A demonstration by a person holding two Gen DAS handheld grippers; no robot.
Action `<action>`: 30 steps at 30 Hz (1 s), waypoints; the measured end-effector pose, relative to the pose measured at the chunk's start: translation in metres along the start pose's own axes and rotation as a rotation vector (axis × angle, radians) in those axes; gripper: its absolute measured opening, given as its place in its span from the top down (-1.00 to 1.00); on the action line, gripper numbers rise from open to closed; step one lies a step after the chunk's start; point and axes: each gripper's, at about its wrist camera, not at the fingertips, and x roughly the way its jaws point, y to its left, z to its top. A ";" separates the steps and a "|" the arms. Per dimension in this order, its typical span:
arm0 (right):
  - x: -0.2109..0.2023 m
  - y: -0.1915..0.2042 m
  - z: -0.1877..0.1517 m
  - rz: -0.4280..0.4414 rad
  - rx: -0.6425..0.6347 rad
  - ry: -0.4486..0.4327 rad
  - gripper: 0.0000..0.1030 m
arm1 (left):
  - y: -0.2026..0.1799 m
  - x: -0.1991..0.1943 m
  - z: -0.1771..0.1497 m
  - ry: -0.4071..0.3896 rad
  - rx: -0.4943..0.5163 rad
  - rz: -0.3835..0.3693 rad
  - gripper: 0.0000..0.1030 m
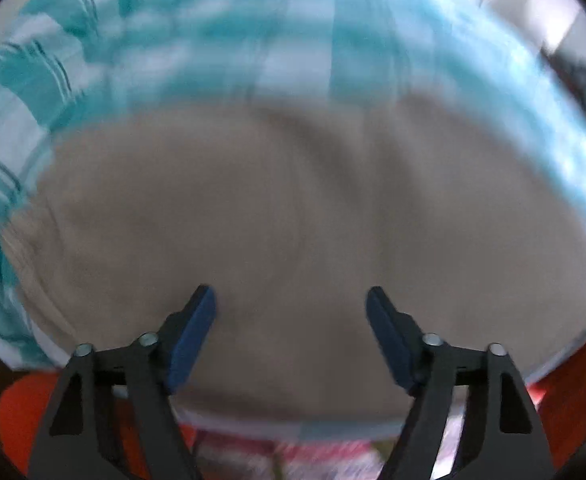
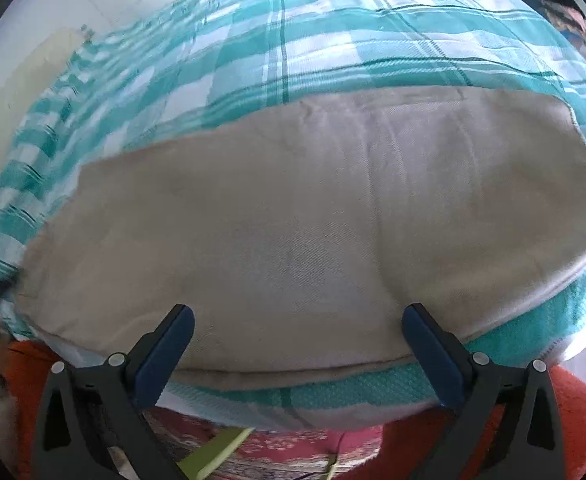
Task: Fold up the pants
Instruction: 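Open both grippers and release the lengthwise-folded trousers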
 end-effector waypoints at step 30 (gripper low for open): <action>-0.073 -0.143 0.017 0.029 0.302 -0.302 -0.52 | -0.271 -0.060 0.063 -0.145 0.436 -0.221 -0.67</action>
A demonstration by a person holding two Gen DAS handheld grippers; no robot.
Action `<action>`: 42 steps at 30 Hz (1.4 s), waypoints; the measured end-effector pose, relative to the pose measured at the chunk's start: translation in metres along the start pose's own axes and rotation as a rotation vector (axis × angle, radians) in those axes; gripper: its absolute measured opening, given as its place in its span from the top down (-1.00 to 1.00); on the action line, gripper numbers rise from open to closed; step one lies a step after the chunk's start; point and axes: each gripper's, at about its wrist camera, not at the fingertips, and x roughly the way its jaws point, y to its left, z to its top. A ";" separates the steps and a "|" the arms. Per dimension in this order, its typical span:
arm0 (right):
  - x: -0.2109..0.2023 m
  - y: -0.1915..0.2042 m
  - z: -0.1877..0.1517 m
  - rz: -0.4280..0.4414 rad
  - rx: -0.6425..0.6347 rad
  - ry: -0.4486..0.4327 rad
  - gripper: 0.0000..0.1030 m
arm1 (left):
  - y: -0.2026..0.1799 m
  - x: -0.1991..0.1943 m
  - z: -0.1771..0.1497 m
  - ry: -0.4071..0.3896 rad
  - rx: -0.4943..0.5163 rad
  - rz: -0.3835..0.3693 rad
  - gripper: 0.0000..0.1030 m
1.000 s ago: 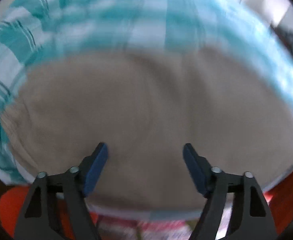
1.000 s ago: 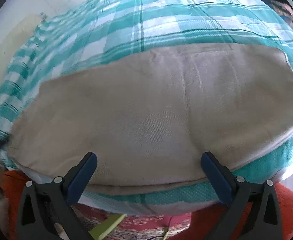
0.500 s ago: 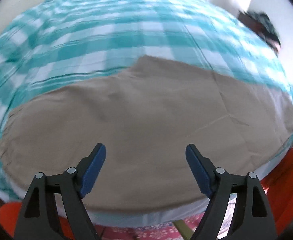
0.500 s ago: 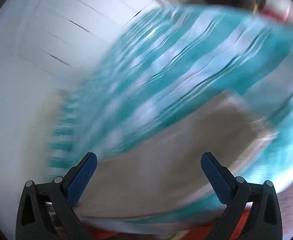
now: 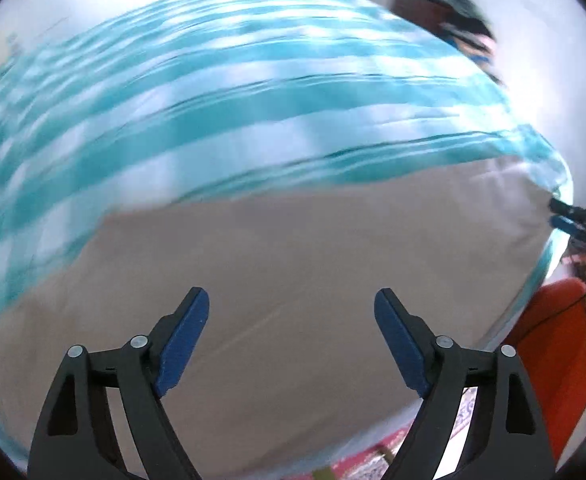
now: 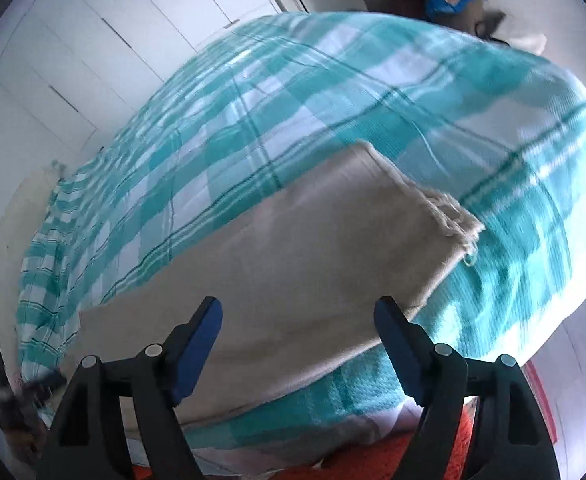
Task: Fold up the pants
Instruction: 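Open both grippers and release the lengthwise-folded trousers, then grasp the frayed hem with the right gripper and lift it over the trousers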
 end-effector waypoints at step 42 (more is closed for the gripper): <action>0.023 -0.099 0.016 0.469 0.442 0.086 -0.54 | -0.102 0.053 -0.068 0.057 0.101 0.026 -0.81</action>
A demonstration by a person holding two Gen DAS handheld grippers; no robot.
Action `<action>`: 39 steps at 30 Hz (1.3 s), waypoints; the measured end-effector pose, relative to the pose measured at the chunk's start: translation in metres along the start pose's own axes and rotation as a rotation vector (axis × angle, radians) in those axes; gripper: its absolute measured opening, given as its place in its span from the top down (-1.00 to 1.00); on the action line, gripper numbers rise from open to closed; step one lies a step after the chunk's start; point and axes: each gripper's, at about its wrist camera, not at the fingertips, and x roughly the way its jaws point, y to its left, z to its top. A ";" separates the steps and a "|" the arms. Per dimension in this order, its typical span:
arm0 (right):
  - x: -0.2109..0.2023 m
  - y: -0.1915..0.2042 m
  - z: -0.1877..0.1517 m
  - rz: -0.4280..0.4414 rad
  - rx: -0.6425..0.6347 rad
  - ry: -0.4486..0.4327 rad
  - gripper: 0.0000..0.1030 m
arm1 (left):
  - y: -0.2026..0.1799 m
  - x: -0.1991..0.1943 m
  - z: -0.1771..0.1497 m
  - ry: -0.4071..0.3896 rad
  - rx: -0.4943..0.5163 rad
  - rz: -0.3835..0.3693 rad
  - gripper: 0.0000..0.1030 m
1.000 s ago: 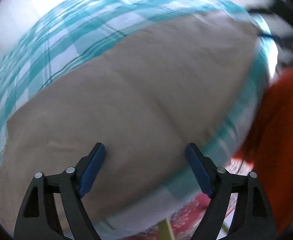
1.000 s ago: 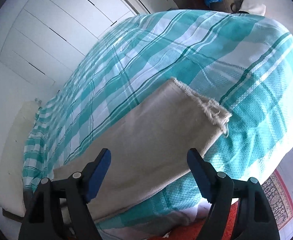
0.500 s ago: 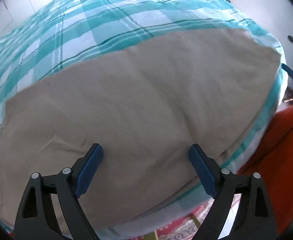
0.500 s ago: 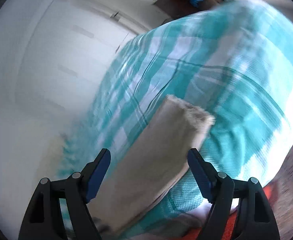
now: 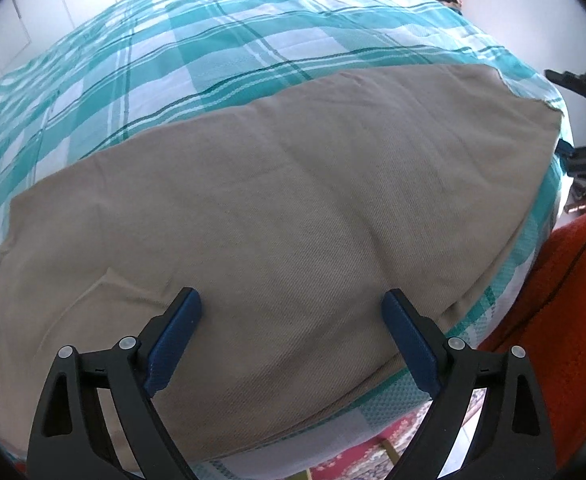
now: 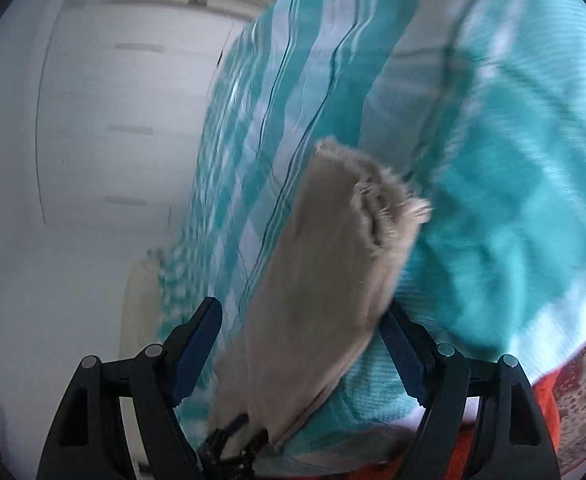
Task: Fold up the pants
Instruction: 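Grasp the frayed hem with the right gripper and lift it over the trousers, then lay the hem onto the waistband end and open the right gripper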
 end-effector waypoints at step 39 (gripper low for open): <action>0.223 0.246 -0.316 -0.145 -0.871 0.463 -0.59 | 0.317 -0.099 -0.175 -0.235 -0.818 -0.067 -0.82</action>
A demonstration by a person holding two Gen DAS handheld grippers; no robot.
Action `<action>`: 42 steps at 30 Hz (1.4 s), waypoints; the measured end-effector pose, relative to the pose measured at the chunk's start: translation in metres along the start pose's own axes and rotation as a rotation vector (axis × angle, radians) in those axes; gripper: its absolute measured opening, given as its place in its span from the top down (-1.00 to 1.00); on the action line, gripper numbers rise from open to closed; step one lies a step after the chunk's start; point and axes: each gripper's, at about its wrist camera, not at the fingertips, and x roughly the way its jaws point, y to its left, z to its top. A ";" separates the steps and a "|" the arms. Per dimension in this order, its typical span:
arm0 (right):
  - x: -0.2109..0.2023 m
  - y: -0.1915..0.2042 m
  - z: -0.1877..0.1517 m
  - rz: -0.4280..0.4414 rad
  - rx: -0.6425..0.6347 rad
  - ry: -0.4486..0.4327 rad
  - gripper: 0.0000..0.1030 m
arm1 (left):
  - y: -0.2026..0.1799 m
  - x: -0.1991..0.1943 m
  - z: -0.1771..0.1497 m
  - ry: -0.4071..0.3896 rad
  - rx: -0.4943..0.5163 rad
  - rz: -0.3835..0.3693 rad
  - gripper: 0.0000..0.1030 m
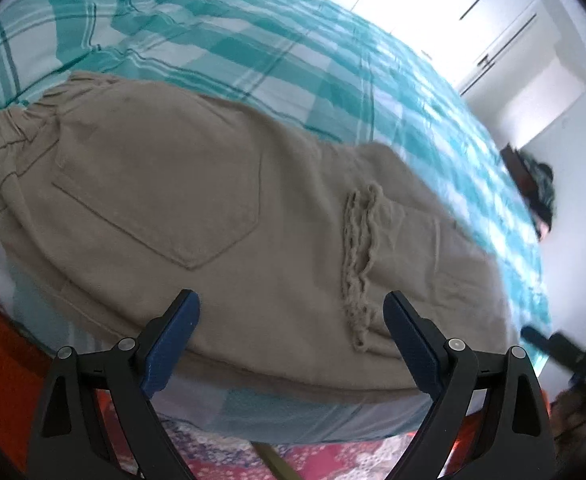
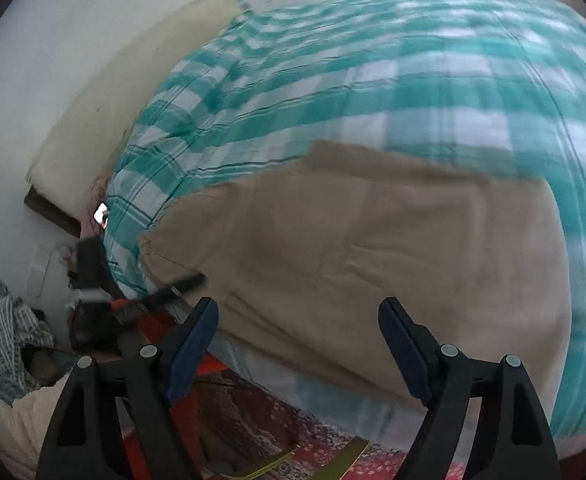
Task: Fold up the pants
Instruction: 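Lay the hem onto the waistband end and open the right gripper, then pinch the frayed hem with the left gripper and release it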
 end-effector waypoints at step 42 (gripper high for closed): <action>-0.092 -0.108 -0.057 -0.326 0.128 -0.242 -0.60 | -0.071 0.023 -0.027 0.114 0.468 0.004 0.97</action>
